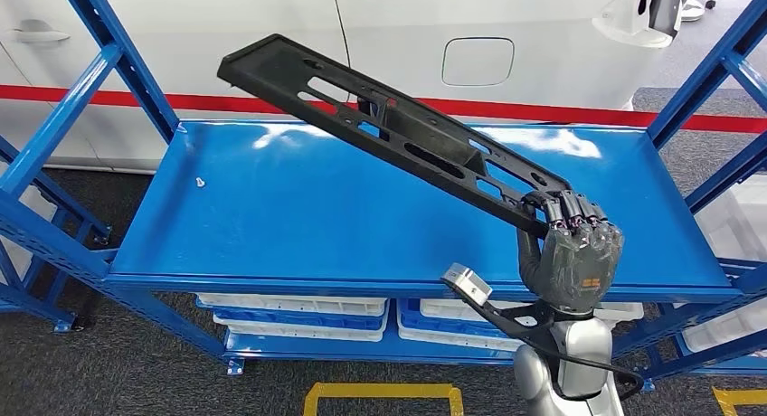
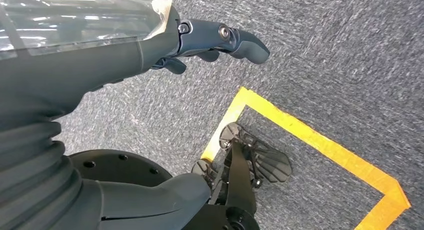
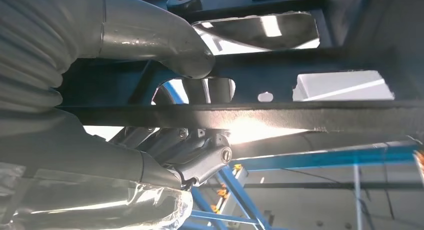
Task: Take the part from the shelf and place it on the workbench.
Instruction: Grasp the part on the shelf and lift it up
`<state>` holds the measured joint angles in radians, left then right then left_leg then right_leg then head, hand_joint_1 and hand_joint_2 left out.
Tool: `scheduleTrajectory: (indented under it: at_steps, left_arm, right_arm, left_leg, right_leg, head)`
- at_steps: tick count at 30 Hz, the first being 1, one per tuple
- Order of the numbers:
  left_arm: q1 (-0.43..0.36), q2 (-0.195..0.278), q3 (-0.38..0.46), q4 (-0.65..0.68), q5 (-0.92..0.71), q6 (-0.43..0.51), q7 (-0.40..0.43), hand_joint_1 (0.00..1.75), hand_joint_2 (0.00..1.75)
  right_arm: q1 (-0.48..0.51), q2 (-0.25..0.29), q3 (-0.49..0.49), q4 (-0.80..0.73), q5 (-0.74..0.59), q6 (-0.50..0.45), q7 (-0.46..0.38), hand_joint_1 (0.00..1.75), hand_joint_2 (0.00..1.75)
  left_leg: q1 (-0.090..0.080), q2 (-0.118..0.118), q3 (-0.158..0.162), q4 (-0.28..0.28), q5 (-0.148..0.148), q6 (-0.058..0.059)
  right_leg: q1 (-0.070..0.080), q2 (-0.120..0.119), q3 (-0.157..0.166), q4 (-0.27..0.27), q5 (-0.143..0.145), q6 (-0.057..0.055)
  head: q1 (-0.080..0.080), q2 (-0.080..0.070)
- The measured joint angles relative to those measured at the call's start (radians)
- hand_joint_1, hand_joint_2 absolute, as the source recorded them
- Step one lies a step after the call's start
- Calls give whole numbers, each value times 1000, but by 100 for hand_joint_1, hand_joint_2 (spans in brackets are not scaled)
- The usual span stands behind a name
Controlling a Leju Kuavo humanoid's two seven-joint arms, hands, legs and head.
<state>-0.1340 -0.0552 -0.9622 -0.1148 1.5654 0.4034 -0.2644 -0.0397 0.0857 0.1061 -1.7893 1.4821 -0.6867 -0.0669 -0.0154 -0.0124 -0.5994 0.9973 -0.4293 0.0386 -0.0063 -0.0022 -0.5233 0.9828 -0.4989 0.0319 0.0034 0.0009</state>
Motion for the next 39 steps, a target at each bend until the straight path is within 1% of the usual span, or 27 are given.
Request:
scheduleTrajectory:
  at_steps: [1,4,5,6,7,9,15,20,23,25,29,36,39]
  left_arm:
    - [0,0,-1,0,1,1,-3,0,175]
    - [0,0,-1,0,4,5,-10,0,175]
    - [0,-1,0,0,4,7,-11,0,175]
    - [0,-2,0,0,5,9,-12,0,175]
    - [0,-2,0,0,5,12,-13,0,175]
    - [0,-3,1,0,5,15,-13,0,175]
    - [0,-3,2,0,5,16,-13,0,175]
    - [0,-3,2,0,6,10,-17,0,175]
    - [0,-2,4,0,6,6,-22,0,175]
    - [0,-3,7,0,6,7,-24,0,175]
    - [0,-3,19,0,6,7,-30,0,175]
    - [1,-3,30,0,5,5,-36,0,175]
    - [1,-3,37,0,6,-1,-40,0,175]
  right_arm:
    - [2,22,-13,-7,-64,0,-84,175,175]
    - [3,117,-94,-9,-297,0,-416,175,175]
    - [5,144,-118,-5,-370,0,-491,175,175]
    - [7,163,-132,0,-438,0,-533,175,175]
    - [12,177,-138,5,-501,0,-549,175,175]
    - [20,195,-137,12,-589,0,-543,175,175]
    - [31,211,-123,17,-673,0,-525,175,175]
    - [38,173,-58,16,-918,1,-504,175,175]
    - [38,137,-33,17,-1015,1,-513,175,175]
    - [37,115,-19,19,-1042,1,-520,175,175]
    - [34,88,6,30,-1049,1,-528,175,175]
    - [28,64,27,44,-1056,1,-528,175,175]
    - [23,59,35,51,-1056,2,-525,175,175]
  left_leg:
    - [0,0,0,0,0,0]
    - [0,-1,0,0,0,0]
    - [0,-1,0,0,0,0]
    - [0,-1,0,0,0,0]
    - [0,-1,0,0,0,0]
    - [0,0,0,0,0,0]
    - [0,0,1,0,0,0]
    - [0,0,1,0,0,0]
    - [-1,0,1,0,0,0]
    - [-1,0,1,0,0,0]
    - [-1,0,1,0,0,0]
    - [0,0,1,0,0,0]
    - [-3,0,-1,4,-3,5]
  right_leg:
    - [0,0,0,0,0,0]
    - [0,0,0,0,0,0]
    - [0,0,0,0,0,0]
    - [0,0,1,0,0,0]
    - [0,0,2,0,0,0]
    - [0,0,4,0,0,0]
    - [0,0,1,0,0,0]
    - [0,0,1,0,0,0]
    - [0,0,5,0,0,0]
    - [0,0,7,0,0,0]
    - [0,0,7,0,0,0]
    - [0,0,7,0,0,0]
    - [-6,0,8,-1,1,3]
  head:
    - [0,0]
    - [0,0]
    - [0,0]
    - [0,0]
    - [0,0]
    - [0,0]
    - [0,0]
    - [0,0]
    - [0,0]
    - [0,0]
    - [0,0]
    - [0,0]
    - [0,0]
